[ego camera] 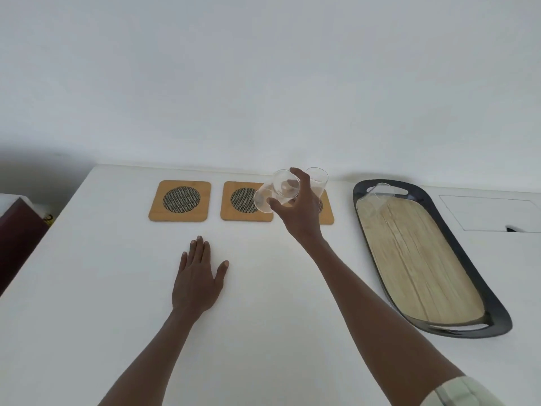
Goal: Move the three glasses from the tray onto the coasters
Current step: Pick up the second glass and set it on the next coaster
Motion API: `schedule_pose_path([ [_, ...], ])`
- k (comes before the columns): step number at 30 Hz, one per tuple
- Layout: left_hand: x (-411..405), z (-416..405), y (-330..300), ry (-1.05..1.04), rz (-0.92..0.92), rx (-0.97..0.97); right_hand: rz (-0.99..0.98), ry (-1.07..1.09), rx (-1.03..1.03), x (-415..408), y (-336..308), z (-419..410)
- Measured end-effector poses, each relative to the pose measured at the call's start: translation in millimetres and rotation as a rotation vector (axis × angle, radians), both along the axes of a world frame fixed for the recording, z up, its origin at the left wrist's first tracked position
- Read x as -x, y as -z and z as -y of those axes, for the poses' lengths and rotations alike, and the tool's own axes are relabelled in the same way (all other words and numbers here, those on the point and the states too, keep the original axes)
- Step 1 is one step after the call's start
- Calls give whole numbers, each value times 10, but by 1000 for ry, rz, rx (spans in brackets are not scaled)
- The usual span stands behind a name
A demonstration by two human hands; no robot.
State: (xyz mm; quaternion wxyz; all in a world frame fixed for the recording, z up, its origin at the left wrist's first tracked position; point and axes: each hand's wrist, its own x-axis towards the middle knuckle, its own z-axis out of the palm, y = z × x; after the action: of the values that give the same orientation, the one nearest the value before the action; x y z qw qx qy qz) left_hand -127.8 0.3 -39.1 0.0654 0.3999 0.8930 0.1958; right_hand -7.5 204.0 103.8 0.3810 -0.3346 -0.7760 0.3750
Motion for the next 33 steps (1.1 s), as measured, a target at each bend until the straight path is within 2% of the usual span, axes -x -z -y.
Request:
schedule_pose_path([
  [19, 8, 5, 42, -29, -25, -39, 271, -74, 23, 999, 398, -392],
  [33, 2, 13, 36, -39, -37, -35, 286, -40, 29, 1108, 459, -397],
])
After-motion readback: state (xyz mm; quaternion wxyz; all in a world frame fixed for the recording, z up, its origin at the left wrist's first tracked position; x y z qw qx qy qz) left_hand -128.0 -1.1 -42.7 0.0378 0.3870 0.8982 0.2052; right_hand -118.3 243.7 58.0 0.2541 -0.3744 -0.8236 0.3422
